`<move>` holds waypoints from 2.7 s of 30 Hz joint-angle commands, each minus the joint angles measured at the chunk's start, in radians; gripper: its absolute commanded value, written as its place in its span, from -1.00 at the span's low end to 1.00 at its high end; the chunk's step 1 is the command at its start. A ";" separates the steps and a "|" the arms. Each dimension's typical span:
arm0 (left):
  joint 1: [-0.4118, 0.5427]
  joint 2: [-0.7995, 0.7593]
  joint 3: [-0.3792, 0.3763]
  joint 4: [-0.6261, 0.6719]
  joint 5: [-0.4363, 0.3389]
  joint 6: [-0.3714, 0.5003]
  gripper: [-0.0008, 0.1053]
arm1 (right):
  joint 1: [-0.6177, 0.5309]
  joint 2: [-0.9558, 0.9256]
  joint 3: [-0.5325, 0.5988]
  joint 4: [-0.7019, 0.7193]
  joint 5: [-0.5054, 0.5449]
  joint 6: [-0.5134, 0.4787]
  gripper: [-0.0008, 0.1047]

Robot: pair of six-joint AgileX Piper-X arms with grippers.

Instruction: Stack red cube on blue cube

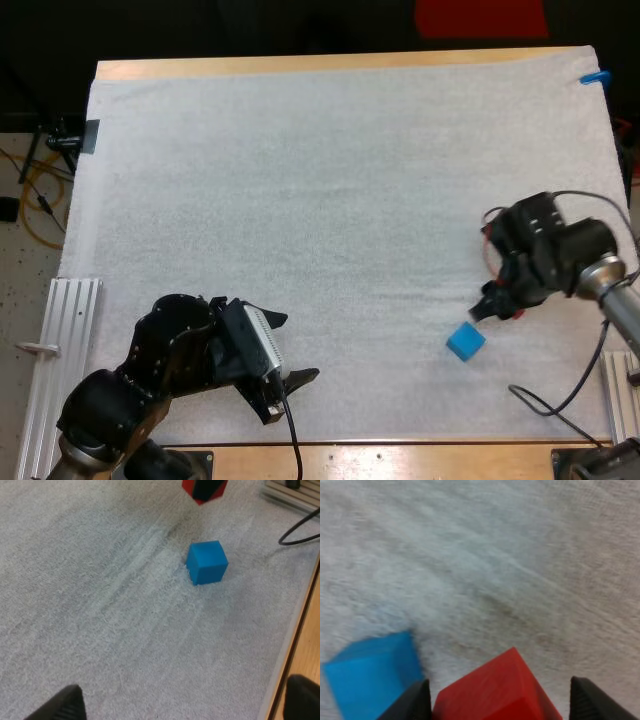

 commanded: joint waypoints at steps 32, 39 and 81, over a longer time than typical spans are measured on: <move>-0.003 -0.002 -0.007 -0.006 -0.002 -0.002 0.46 | 0.207 -0.009 0.083 -0.111 -0.024 0.189 -0.55; -0.003 -0.002 -0.007 -0.006 -0.002 -0.002 0.46 | 0.207 -0.009 0.099 -0.114 -0.051 0.189 -0.40; 0.315 0.060 -0.025 -0.165 -0.126 -0.071 0.46 | 0.000 -0.142 -0.038 -0.291 -0.112 0.196 0.39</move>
